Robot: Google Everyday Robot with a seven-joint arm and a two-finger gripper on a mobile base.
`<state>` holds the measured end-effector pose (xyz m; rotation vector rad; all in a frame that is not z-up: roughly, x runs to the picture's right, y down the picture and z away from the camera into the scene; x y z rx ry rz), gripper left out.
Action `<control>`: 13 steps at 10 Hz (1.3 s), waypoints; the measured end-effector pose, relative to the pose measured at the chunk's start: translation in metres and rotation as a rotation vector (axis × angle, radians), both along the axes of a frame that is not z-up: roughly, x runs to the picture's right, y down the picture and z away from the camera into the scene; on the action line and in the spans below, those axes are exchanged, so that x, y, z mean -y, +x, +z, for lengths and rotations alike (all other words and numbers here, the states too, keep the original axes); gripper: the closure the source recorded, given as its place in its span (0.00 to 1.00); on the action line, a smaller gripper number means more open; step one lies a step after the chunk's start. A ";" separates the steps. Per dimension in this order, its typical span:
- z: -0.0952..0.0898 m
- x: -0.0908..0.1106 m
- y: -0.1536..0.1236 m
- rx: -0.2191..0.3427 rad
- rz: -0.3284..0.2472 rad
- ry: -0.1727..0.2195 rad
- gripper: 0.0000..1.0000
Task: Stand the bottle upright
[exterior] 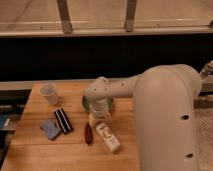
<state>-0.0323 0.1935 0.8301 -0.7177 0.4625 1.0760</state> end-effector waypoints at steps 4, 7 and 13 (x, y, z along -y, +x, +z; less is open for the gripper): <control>0.002 -0.004 0.001 -0.001 0.009 -0.013 0.36; 0.005 -0.005 -0.003 0.006 0.003 -0.021 0.36; 0.002 -0.001 -0.004 0.004 -0.008 -0.010 0.36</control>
